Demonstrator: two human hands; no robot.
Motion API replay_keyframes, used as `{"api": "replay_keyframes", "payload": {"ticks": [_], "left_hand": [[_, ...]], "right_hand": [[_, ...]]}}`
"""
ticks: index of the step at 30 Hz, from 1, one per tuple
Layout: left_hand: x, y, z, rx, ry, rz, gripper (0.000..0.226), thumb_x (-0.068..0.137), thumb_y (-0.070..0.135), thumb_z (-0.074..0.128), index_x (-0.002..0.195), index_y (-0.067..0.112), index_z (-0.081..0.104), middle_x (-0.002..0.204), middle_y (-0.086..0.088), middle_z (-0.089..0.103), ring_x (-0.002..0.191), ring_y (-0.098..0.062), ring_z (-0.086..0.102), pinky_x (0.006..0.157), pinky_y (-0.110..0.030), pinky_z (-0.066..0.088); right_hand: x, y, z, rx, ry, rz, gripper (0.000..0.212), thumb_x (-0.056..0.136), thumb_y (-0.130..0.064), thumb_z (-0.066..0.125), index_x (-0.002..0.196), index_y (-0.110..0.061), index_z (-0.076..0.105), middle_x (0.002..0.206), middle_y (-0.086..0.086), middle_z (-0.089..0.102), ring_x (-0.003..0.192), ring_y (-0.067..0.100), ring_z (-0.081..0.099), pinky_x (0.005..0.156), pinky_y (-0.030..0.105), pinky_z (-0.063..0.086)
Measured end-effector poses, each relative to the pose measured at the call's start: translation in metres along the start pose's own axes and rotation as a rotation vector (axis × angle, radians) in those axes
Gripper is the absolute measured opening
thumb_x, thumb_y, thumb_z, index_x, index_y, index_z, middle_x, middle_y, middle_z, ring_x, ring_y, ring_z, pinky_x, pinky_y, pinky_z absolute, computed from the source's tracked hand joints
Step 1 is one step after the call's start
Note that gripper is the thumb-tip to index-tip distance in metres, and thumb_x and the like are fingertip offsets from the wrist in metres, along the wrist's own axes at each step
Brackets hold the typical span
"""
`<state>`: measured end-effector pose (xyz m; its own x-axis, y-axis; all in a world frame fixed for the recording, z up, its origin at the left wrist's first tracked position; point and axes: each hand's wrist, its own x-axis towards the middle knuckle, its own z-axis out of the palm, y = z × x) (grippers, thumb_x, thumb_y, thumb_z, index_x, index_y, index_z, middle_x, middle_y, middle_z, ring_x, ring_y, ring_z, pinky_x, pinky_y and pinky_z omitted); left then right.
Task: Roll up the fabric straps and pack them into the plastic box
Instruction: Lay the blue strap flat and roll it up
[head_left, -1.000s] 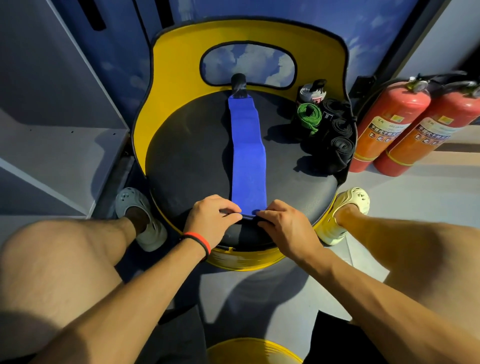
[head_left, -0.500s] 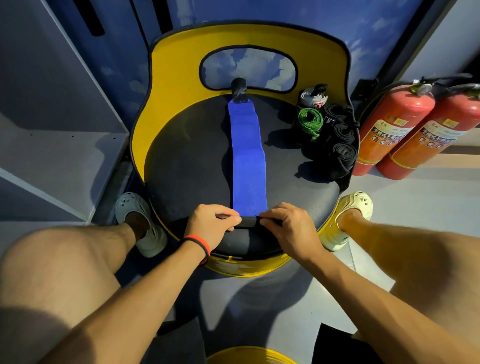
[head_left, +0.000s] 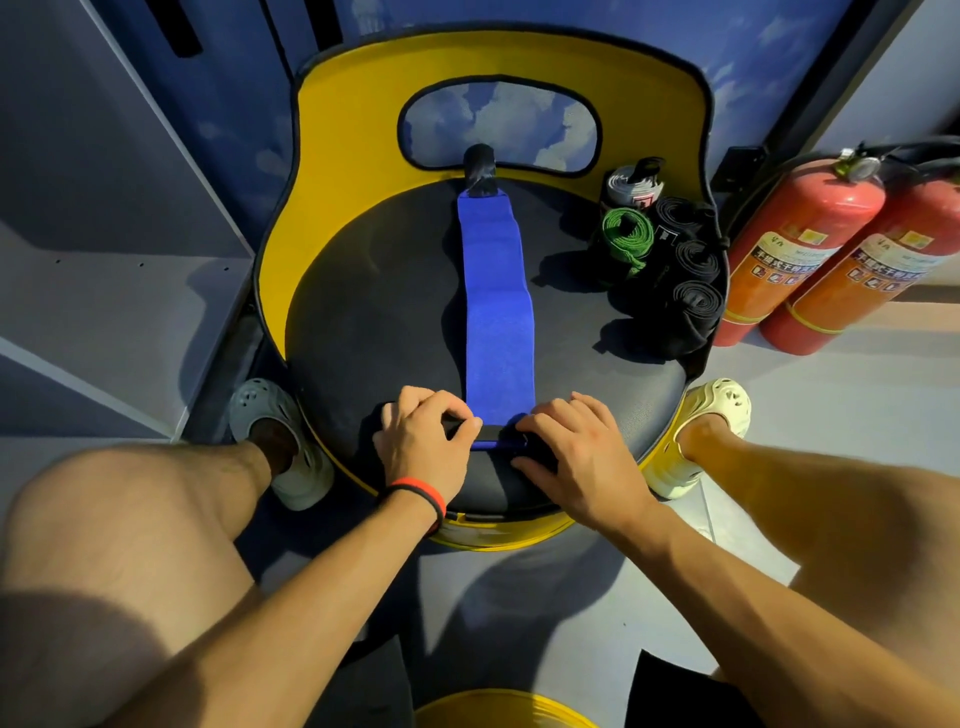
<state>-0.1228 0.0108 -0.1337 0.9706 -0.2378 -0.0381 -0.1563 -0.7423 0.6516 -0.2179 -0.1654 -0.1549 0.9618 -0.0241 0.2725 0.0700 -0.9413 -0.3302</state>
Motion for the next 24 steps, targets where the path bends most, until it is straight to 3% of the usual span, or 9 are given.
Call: {"api": "replay_keyframes", "payload": {"ticks": [3,5,9,11,15,19,22,24], "left_hand": [[0.004,-0.002,-0.001,-0.084,-0.003,0.106,0.012,0.088,0.028,0.073,0.081,0.028,0.064,0.088,0.012,0.059,0.087,-0.012,0.05,0.083,-0.04,0.047],[0.005,-0.004,-0.002,-0.037,-0.009,0.184,0.014,0.089,0.033,0.072,0.08,0.027,0.063,0.084,0.013,0.061,0.085,-0.011,0.05,0.08,-0.039,0.048],[0.006,-0.013,-0.008,0.089,-0.05,0.313,0.023,0.082,0.05,0.075,0.088,0.029,0.067,0.093,0.014,0.063,0.093,-0.011,0.05,0.082,-0.036,0.04],[0.007,-0.016,-0.01,0.083,-0.093,0.33,0.028,0.078,0.045,0.081,0.097,0.027,0.07,0.1,0.011,0.065,0.097,-0.013,0.052,0.085,-0.036,0.044],[0.009,-0.011,-0.018,-0.022,-0.152,0.214,0.028,0.079,0.034,0.083,0.103,0.021,0.077,0.097,0.006,0.066,0.095,-0.015,0.057,0.086,-0.038,0.054],[0.006,-0.004,-0.026,-0.077,-0.261,0.059,0.029,0.079,0.031,0.084,0.106,0.02,0.079,0.092,0.006,0.069,0.084,-0.01,0.064,0.084,-0.034,0.058],[0.002,-0.002,-0.032,-0.079,-0.345,-0.007,0.025,0.083,0.031,0.082,0.105,0.02,0.079,0.089,0.006,0.074,0.083,-0.009,0.067,0.082,-0.03,0.058],[0.001,-0.001,-0.035,-0.071,-0.37,-0.032,0.021,0.084,0.031,0.08,0.103,0.021,0.079,0.088,0.005,0.075,0.083,-0.008,0.068,0.08,-0.028,0.057]], "right_hand": [[0.0,0.002,0.004,0.032,0.014,0.02,0.026,0.093,-0.033,0.071,0.116,-0.02,0.067,0.11,-0.002,0.061,0.098,0.019,0.058,0.096,0.039,0.047],[0.002,0.0,0.006,0.046,0.025,0.033,0.024,0.095,-0.031,0.07,0.115,-0.019,0.067,0.108,-0.001,0.061,0.096,0.02,0.058,0.09,0.036,0.048],[0.007,-0.001,0.004,0.035,0.031,0.091,0.024,0.098,-0.036,0.063,0.117,-0.022,0.069,0.104,-0.004,0.063,0.091,0.02,0.056,0.085,0.034,0.045],[0.01,-0.002,0.003,0.047,0.032,0.121,0.025,0.099,-0.037,0.062,0.117,-0.022,0.07,0.103,-0.004,0.063,0.09,0.02,0.056,0.084,0.034,0.045],[0.015,-0.007,-0.001,0.09,0.005,0.184,0.025,0.096,-0.034,0.067,0.115,-0.019,0.074,0.101,0.0,0.063,0.091,0.02,0.059,0.083,0.036,0.047],[0.018,-0.009,-0.017,0.172,-0.126,0.265,0.026,0.096,-0.035,0.067,0.116,-0.021,0.076,0.096,0.0,0.061,0.088,0.019,0.058,0.079,0.038,0.051],[0.017,-0.01,-0.025,0.267,-0.238,0.365,0.026,0.095,-0.038,0.068,0.115,-0.024,0.076,0.096,-0.004,0.06,0.088,0.015,0.058,0.079,0.033,0.052],[0.016,-0.01,-0.025,0.376,-0.223,0.45,0.023,0.091,-0.039,0.073,0.108,-0.025,0.075,0.097,-0.005,0.066,0.089,0.014,0.063,0.077,0.03,0.055]]}}
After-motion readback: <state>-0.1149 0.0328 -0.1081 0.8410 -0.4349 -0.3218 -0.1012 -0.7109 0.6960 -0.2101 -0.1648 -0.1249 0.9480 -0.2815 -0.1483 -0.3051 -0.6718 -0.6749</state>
